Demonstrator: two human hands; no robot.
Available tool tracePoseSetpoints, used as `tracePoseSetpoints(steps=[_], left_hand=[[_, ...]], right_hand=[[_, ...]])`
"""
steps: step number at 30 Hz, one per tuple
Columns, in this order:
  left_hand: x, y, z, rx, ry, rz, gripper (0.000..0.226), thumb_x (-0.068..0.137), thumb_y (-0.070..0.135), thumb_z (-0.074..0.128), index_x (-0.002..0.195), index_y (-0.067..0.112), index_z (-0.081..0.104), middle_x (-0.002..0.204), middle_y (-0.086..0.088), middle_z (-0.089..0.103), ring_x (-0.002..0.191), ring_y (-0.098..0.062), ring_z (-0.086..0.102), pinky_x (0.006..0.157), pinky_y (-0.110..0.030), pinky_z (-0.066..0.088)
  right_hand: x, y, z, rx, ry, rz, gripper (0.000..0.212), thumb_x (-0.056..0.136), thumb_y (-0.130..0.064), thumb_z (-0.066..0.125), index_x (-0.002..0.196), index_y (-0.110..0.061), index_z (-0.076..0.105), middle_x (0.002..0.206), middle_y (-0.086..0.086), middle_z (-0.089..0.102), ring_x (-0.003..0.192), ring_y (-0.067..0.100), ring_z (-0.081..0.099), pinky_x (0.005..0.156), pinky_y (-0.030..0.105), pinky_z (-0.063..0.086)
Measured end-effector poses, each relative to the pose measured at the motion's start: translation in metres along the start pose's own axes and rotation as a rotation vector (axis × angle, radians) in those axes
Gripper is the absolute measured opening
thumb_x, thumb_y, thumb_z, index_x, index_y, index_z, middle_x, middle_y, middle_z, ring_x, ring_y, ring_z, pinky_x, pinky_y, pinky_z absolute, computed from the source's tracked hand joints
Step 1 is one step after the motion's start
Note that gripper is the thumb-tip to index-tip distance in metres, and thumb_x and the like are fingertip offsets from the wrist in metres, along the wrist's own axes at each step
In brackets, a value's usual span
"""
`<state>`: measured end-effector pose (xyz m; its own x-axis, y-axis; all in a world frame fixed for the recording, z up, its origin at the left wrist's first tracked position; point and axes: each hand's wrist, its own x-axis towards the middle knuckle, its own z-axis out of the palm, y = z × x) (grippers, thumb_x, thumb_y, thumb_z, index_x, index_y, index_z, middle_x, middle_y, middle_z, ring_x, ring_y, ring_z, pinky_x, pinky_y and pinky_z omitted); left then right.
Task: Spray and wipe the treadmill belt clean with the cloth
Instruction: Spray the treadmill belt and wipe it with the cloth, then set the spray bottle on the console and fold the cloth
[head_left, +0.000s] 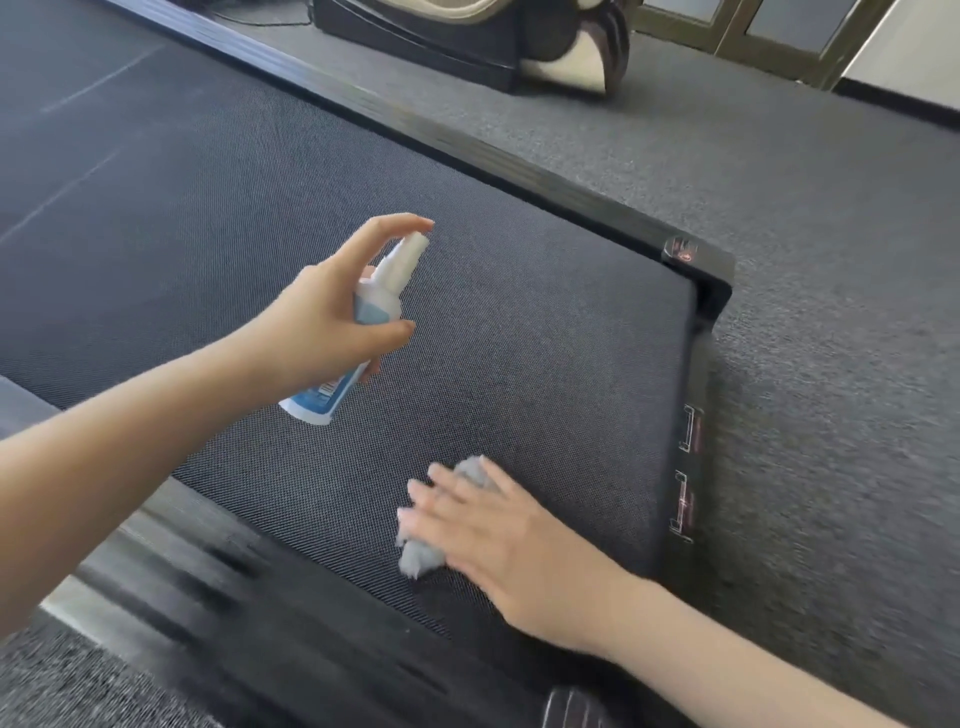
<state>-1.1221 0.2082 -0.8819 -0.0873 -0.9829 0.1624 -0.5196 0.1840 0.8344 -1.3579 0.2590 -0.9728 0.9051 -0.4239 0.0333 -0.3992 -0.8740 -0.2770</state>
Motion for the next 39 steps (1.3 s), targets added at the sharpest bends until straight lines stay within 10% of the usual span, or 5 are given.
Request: tracePoseSetpoints(steps=[9,15,21,29,39], left_hand=[[-0.002,0.012,0.0,-0.017,0.01,0.037,0.072,0.083,-0.004,0.063,0.13,0.046,0.04,0.07,-0.007,0.062,0.05,-0.025,0.064,0.057,-0.038,0.057],[-0.005,0.015,0.005,-0.025,0.018,0.035,0.072,0.083,-0.003,0.063,0.13,0.046,0.04,0.073,-0.012,0.063,0.05,-0.025,0.064,0.055,-0.034,0.058],[-0.007,0.014,0.011,-0.023,0.029,0.057,0.07,0.083,-0.003,0.063,0.131,0.042,0.041,0.07,-0.011,0.064,0.049,-0.019,0.063,0.056,-0.027,0.057],[-0.004,0.014,0.013,-0.063,0.057,0.082,0.07,0.084,-0.001,0.065,0.13,0.045,0.039,0.071,-0.013,0.065,0.051,-0.023,0.066,0.056,-0.024,0.055],[0.005,0.014,0.006,-0.097,0.215,0.032,0.06,0.081,0.012,0.072,0.125,0.04,0.043,0.08,-0.011,0.064,0.067,-0.029,0.068,0.072,-0.049,0.058]], right_hand=[[-0.014,-0.009,-0.018,0.409,0.098,0.207,0.055,0.097,-0.046,0.034,0.148,-0.028,0.024,0.153,-0.02,0.02,0.142,-0.006,0.004,0.118,0.027,-0.003],[-0.009,0.018,-0.011,0.154,0.254,0.465,0.057,0.09,-0.055,0.033,0.137,-0.027,0.045,0.152,-0.017,0.023,0.14,-0.01,0.002,0.118,0.022,0.002],[-0.01,0.011,-0.004,0.207,0.357,0.445,0.024,0.086,-0.03,0.065,0.108,-0.021,0.066,0.135,-0.017,0.047,0.134,-0.005,0.027,0.112,0.016,0.015],[0.005,0.009,-0.043,0.387,0.405,0.574,0.021,0.082,-0.018,0.067,0.083,-0.027,0.048,0.075,-0.009,0.054,0.066,0.005,0.049,0.063,0.02,0.045],[0.033,0.035,-0.12,0.426,0.672,0.577,0.022,0.076,-0.008,0.074,0.08,-0.023,0.058,0.079,-0.007,0.064,0.076,0.01,0.06,0.072,0.029,0.052]])
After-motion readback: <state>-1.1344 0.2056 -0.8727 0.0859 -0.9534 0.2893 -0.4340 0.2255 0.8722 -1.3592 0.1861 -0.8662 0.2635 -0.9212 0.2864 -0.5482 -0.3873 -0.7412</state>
